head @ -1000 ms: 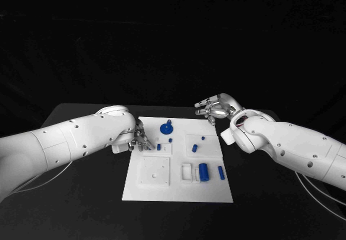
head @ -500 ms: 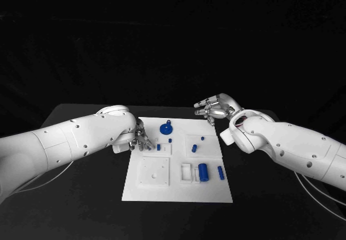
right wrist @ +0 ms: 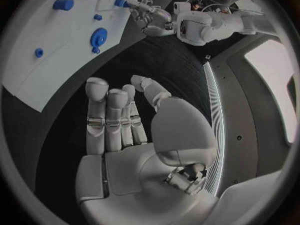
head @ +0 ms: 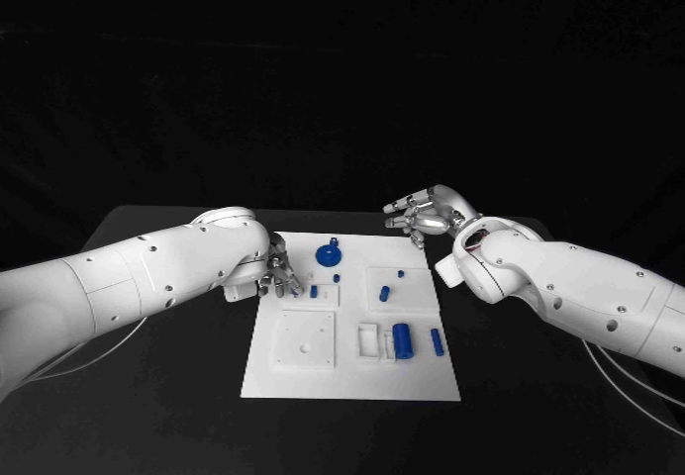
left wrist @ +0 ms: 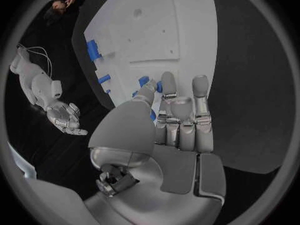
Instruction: Assemble the parts on the task board
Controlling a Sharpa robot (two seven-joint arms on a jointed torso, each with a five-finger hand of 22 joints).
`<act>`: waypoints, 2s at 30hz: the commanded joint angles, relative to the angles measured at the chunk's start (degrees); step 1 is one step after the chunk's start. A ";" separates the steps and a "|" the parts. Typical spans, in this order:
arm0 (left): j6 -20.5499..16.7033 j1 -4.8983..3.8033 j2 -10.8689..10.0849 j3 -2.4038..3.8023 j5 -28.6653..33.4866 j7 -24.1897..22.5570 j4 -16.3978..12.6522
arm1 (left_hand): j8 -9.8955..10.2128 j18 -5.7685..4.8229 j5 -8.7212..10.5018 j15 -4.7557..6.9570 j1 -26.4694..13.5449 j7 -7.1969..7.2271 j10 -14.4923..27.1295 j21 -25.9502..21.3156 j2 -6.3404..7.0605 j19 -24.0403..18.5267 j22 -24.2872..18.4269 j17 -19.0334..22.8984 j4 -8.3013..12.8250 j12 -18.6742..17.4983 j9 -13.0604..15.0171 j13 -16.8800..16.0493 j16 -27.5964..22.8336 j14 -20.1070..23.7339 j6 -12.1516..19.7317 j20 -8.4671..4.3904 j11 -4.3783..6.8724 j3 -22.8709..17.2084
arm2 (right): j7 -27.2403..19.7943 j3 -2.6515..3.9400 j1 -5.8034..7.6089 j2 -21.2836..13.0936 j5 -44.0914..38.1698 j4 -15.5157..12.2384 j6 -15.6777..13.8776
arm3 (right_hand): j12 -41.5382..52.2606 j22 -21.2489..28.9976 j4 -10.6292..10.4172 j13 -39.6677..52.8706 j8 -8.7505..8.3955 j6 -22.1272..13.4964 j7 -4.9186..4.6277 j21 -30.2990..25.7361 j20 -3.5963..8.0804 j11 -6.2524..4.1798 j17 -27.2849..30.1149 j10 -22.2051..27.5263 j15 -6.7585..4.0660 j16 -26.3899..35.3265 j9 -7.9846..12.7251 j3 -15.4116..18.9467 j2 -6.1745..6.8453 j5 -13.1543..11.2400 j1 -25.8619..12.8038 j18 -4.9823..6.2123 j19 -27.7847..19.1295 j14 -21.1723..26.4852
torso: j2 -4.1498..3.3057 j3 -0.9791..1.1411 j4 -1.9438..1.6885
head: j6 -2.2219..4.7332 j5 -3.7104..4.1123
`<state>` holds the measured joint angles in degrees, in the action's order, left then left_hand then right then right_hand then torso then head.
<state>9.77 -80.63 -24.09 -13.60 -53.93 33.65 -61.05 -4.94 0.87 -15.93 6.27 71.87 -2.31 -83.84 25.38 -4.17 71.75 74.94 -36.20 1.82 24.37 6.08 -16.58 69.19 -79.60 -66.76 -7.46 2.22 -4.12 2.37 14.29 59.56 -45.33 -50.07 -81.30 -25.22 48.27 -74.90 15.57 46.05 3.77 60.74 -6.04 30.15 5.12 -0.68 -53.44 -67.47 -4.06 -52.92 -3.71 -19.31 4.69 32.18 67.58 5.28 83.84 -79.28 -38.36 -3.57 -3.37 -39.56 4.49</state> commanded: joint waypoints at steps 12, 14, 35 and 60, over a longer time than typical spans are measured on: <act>-1.00 0.29 -0.26 -0.15 0.39 -0.45 -0.40 | -1.16 1.05 -7.20 -0.08 0.62 -0.63 -2.77 1.10 -2.89 -0.42 1.21 -0.50 5.29 1.03 -0.08 1.34 0.59 -0.08 0.20 0.48 -0.08 -3.52 | -0.21 0.03 -0.09 -0.14 -0.04 -0.22 0.85 | -0.18 -3.28 -0.04 0.09 -0.24 0.39 -0.07 0.30 0.41 -0.13 -0.04 -0.41 -0.41 0.10 0.07 -0.25 0.02 0.23 -0.33 0.63 1.61 -0.22 | -0.01 -0.03 -0.03 | 0.05 0.00; -1.40 0.29 -0.43 -0.15 0.39 -0.55 -0.57 | -1.20 1.18 -8.23 -0.10 0.14 -0.68 -2.78 1.28 -3.18 -0.47 1.21 -0.66 5.84 1.32 -0.12 1.36 0.72 -0.15 0.15 0.52 -0.08 -4.42 | -0.21 0.03 -0.11 -0.16 -0.03 -0.23 0.87 | -0.18 -3.28 -0.04 0.09 -0.24 0.39 -0.07 0.30 0.41 -0.13 -0.04 -0.41 -0.41 0.10 0.07 -0.25 0.02 0.23 -0.33 0.63 1.61 -0.22 | 0.00 -0.02 -0.03 | 0.07 0.00; -6.71 -0.66 -6.40 0.36 4.12 -5.10 -6.70 | 0.58 1.56 -8.99 -0.10 -2.86 -0.13 -2.92 2.70 -4.16 -0.53 1.13 -1.53 9.21 6.19 0.26 4.67 1.50 -1.12 -3.03 0.63 0.18 -8.63 | -0.41 0.03 -0.47 -0.35 -0.64 -0.79 1.33 | -0.13 -3.32 0.15 0.13 -0.23 0.43 -0.05 0.48 0.43 -0.16 -0.13 -0.46 -0.44 0.01 0.07 -0.37 0.02 0.24 -0.09 0.62 1.65 -0.27 | 0.09 -0.10 -0.10 | 0.56 -0.22; -2.97 -1.14 -14.22 0.56 38.50 -22.91 -15.96 | 0.24 0.73 -6.98 0.31 -3.79 0.23 -2.93 2.07 -4.58 -0.25 1.02 -1.78 6.64 7.88 1.39 6.05 1.51 -1.12 -3.32 0.01 0.44 -7.60 | 1.35 -1.28 -1.13 2.47 -37.20 -6.80 2.40 | 0.71 -3.58 0.18 0.80 -0.21 0.70 0.17 2.23 0.33 -0.05 -1.32 -1.25 -0.35 -1.19 0.07 4.09 0.40 -11.33 2.30 0.41 1.96 -0.98 | 0.04 -0.11 -0.06 | 1.94 -0.77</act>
<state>5.64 -81.71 -38.21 -13.08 -22.84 15.03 -76.57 -4.18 1.76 -23.07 6.13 67.93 -3.87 -83.97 27.80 -8.37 71.35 74.91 -37.92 9.09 32.08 6.97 -10.60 70.52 -80.67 -67.86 -7.06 2.14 -10.81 2.84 13.07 58.50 -43.00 -77.87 -87.66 -23.85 48.78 -74.90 15.74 46.79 3.77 61.29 -5.91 32.14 5.33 -0.70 -54.72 -68.32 -4.46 -53.91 -3.71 -15.45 5.17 21.47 69.40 5.28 84.05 -79.99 -38.25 -3.70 -3.39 -37.82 3.66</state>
